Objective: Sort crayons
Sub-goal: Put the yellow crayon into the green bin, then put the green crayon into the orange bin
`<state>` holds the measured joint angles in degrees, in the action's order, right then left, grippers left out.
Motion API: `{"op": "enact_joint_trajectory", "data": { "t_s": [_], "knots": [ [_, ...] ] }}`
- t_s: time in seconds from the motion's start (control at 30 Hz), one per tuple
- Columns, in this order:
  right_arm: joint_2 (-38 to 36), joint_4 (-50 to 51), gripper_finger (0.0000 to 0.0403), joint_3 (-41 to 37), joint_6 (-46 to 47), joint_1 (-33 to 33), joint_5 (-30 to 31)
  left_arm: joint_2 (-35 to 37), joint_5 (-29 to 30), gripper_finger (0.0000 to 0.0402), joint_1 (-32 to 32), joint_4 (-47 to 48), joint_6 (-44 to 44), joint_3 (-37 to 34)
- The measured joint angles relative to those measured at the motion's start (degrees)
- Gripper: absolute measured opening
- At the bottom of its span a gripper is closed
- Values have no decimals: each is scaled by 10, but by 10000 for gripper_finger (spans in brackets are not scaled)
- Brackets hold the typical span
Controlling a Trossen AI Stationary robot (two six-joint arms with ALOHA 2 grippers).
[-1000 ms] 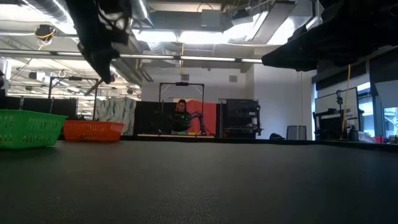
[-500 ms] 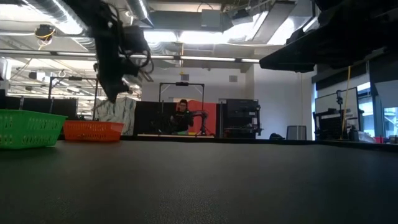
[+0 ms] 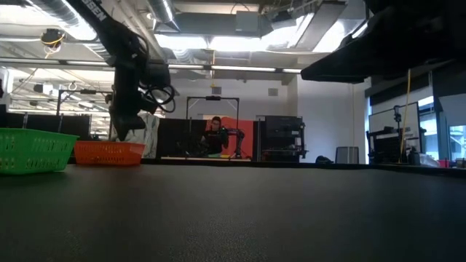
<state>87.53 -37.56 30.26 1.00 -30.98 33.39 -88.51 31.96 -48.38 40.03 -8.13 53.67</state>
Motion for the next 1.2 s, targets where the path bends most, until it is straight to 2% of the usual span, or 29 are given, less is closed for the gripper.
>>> {"op": "enact_joint_trajectory", "data": {
  "t_s": [0.13,0.4,0.53,0.63,0.8,0.93,1.07,1.2],
  "knots": [
    [0,-1,193,1,-10,5,9,0,-15,31,0,4,-1,0],
    [0,2,193,1,6,23,-17,9,-16,93,5,20,0,0],
    [0,1,193,2,6,22,-19,56,-38,99,30,17,15,0],
    [0,1,193,2,6,22,-20,112,-88,100,62,7,30,0],
    [0,0,193,2,7,22,-19,200,-210,100,153,-15,51,0],
    [0,0,193,2,7,22,-19,238,-274,100,249,-38,78,0],
    [0,0,193,2,6,21,-21,240,-282,100,354,-64,104,-1],
    [0,-1,193,2,15,21,-47,240,-268,100,455,-162,124,-35]
  ]
}}
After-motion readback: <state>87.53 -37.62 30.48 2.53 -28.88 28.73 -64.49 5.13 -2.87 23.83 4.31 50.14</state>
